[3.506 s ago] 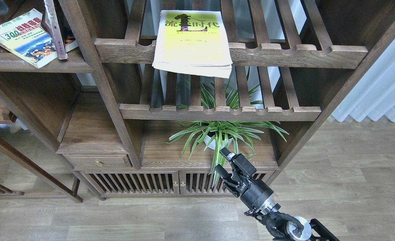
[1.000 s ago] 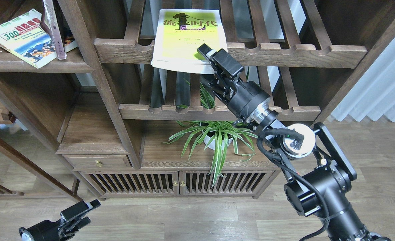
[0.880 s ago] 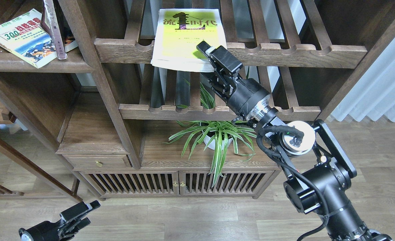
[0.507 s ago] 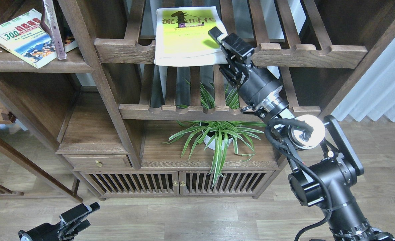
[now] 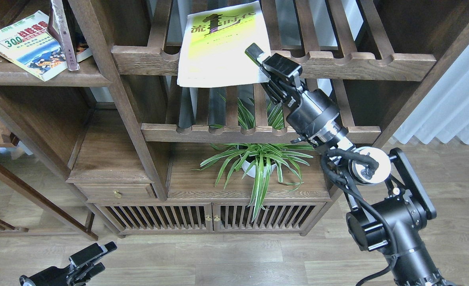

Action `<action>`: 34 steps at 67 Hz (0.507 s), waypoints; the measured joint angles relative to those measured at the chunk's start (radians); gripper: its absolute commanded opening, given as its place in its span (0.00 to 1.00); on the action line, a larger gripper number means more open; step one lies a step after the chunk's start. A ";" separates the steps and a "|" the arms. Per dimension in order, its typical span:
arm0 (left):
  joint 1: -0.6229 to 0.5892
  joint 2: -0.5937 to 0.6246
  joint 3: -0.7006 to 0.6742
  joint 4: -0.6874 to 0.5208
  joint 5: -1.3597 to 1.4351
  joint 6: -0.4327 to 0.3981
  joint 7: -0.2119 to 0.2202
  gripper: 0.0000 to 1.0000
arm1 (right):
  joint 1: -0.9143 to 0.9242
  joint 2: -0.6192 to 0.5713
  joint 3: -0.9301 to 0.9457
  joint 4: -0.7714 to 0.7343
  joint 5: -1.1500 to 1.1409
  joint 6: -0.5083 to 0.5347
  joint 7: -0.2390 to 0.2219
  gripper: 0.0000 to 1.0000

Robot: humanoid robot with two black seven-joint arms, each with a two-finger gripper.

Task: Organize books on shelf
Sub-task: 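Grasp the yellow-green book with the right gripper and pull it down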

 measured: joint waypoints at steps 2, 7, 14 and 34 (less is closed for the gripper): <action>-0.001 -0.005 -0.001 0.000 -0.003 0.000 0.000 0.99 | -0.013 0.000 0.005 0.004 0.009 0.020 -0.010 0.00; -0.005 -0.026 -0.006 0.000 -0.019 0.000 -0.001 0.99 | -0.053 0.000 0.012 0.016 0.039 0.074 -0.023 0.00; -0.017 -0.064 -0.024 0.000 -0.055 0.000 -0.001 0.99 | -0.127 0.000 0.004 0.033 0.088 0.166 -0.027 0.00; -0.058 -0.185 -0.063 0.001 -0.078 0.000 -0.001 0.98 | -0.385 0.000 -0.053 0.039 0.139 0.303 -0.027 0.00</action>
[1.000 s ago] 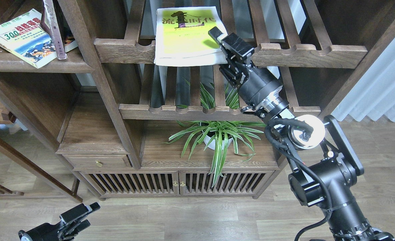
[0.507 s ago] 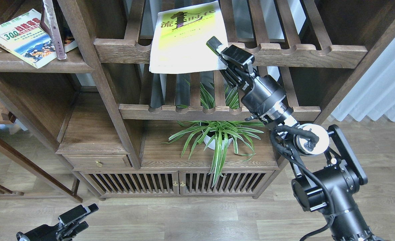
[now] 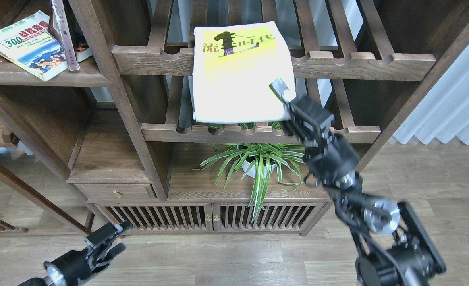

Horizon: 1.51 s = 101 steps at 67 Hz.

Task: Organize books on shelf
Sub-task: 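Grasp the yellow-green book with the right gripper and pull it down, then bring the left gripper to the yellow-green book and take it from the right gripper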

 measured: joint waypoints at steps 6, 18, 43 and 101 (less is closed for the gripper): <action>-0.010 -0.032 0.000 0.001 0.005 0.000 0.001 0.98 | -0.078 0.000 -0.034 -0.004 0.001 0.001 -0.001 0.00; -0.016 -0.067 -0.001 0.016 0.006 0.000 0.002 0.98 | -0.185 0.000 -0.071 -0.023 0.000 0.001 -0.001 0.00; -0.008 -0.082 0.004 0.005 -0.001 0.000 -0.012 0.98 | -0.178 0.000 -0.085 -0.045 -0.002 0.001 0.000 0.00; 0.076 -0.070 -0.069 -0.373 0.005 0.000 -0.145 0.96 | -0.076 0.000 -0.135 -0.277 0.002 0.001 0.000 0.00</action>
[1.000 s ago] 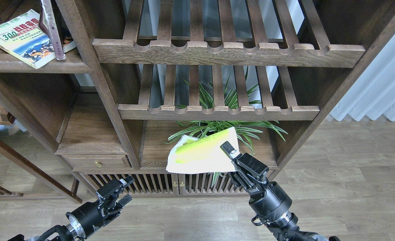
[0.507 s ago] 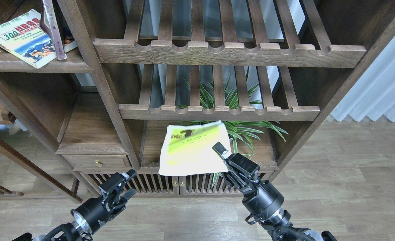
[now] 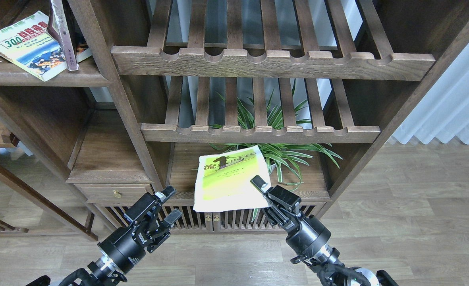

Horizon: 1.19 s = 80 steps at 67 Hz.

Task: Organize books on shelf
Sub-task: 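Bring the left gripper to the yellow-green book and take it from the right gripper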

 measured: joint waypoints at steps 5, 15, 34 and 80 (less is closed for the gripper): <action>-0.018 -0.011 -0.005 0.005 0.000 0.000 0.001 0.94 | -0.003 0.000 -0.015 0.001 -0.001 0.000 -0.001 0.00; -0.063 -0.064 -0.006 0.030 0.002 0.000 0.004 0.91 | -0.004 0.000 -0.024 0.013 -0.011 0.000 0.000 0.00; -0.110 -0.188 0.003 0.110 0.011 0.000 0.006 0.94 | 0.000 0.000 -0.039 0.033 -0.041 0.002 0.001 0.00; 0.013 -0.173 0.030 0.117 0.076 0.000 0.019 1.00 | 0.028 0.000 -0.037 0.032 -0.039 0.002 0.001 0.00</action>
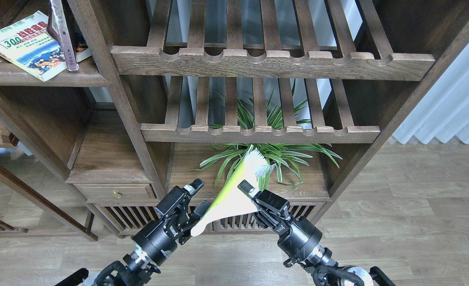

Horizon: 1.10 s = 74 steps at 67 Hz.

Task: Organize books on shelf
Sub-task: 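Bring the left gripper to the yellow-green book and take it from the right gripper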

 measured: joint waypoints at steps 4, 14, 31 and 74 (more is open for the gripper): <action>0.021 0.010 0.001 -0.003 0.009 0.000 0.000 1.00 | 0.000 0.000 0.000 -0.003 0.000 0.000 0.000 0.00; 0.053 0.016 -0.017 -0.005 0.022 0.000 -0.003 0.99 | 0.003 0.000 0.001 -0.006 0.005 -0.001 0.000 0.00; 0.027 -0.002 -0.083 -0.014 0.022 0.000 -0.011 0.99 | 0.000 0.000 -0.013 -0.005 0.005 -0.002 -0.001 0.00; -0.093 -0.142 -0.084 0.072 0.024 0.001 -0.007 0.63 | -0.003 0.000 -0.049 0.025 0.002 -0.001 0.000 0.00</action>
